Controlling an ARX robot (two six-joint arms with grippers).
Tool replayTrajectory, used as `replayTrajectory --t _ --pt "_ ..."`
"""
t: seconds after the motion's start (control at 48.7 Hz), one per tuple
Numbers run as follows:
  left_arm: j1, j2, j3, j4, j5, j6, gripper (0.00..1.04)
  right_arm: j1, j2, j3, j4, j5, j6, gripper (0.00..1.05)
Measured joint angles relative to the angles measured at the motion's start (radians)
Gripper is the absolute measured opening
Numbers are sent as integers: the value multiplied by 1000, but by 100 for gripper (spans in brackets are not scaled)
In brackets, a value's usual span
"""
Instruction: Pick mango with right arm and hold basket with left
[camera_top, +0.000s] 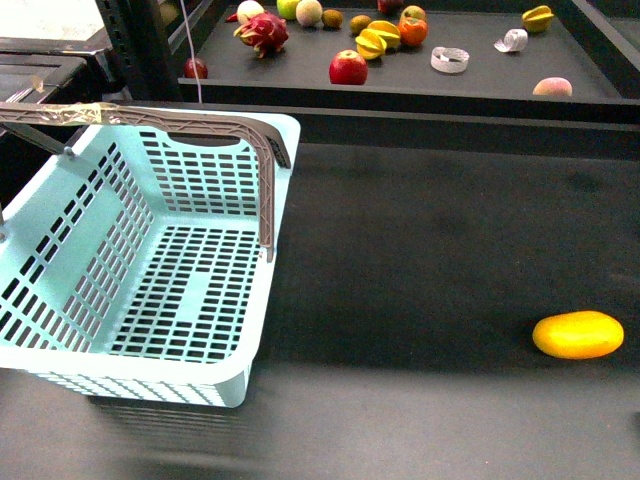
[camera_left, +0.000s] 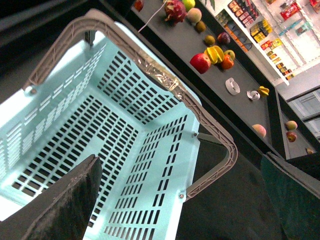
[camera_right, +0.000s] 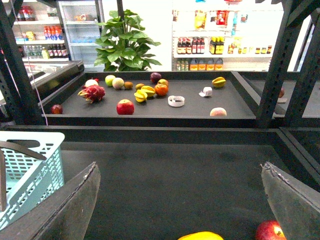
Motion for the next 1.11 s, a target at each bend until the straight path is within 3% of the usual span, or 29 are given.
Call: replayTrajectory --t 0.123,0.267,0.637,0.965,1.109 --pt "-1 332 113 122 20 -163 99 0 0 0 0 0 0 96" --pt "-26 523 266 140 13 -247 99 0 0 0 0 0 0 96" --pt "-34 793 583 87 -8 -289 99 0 0 0 0 0 0 96" --pt "-67 942 744 45 -38 -289 99 0 0 0 0 0 0 96" --pt "-86 976 779 31 -52 -288 74 0 0 0 0 0 0 96"
